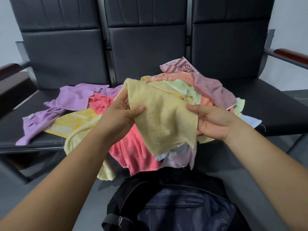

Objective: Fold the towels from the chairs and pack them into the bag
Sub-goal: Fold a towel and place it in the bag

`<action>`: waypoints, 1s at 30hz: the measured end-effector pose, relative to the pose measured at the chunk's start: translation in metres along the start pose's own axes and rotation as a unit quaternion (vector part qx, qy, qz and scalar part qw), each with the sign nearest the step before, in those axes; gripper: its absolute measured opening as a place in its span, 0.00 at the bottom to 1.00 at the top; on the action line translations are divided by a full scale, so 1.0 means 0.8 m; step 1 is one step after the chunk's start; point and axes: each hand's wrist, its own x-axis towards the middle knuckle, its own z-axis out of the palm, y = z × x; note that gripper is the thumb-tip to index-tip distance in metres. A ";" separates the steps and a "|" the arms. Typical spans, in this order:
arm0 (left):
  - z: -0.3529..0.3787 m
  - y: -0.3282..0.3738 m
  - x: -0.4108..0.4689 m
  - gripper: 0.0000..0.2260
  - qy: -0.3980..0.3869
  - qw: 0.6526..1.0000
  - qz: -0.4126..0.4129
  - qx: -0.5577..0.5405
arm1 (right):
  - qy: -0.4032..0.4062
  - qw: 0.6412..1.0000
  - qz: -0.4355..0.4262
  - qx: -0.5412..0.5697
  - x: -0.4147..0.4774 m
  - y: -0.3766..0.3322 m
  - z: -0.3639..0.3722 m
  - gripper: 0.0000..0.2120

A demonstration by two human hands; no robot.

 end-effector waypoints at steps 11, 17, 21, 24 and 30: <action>-0.014 -0.003 -0.004 0.10 0.103 0.935 0.024 0.338 | 0.119 0.958 -0.115 -0.233 0.010 0.008 -0.014 0.12; -0.006 -0.012 0.001 0.14 0.190 0.968 -0.003 0.167 | 0.137 0.962 -0.165 -0.171 0.013 0.005 -0.010 0.12; -0.009 -0.007 -0.002 0.24 0.065 0.952 -0.009 0.298 | 0.077 0.930 -0.128 -0.337 0.007 0.005 -0.009 0.25; -0.006 -0.009 0.000 0.20 0.028 0.816 0.046 0.576 | 0.119 0.764 -0.127 -0.621 -0.001 0.006 -0.003 0.28; -0.015 -0.028 0.003 0.10 0.069 0.787 0.089 0.607 | 0.141 0.703 -0.197 -0.669 0.000 0.016 -0.020 0.09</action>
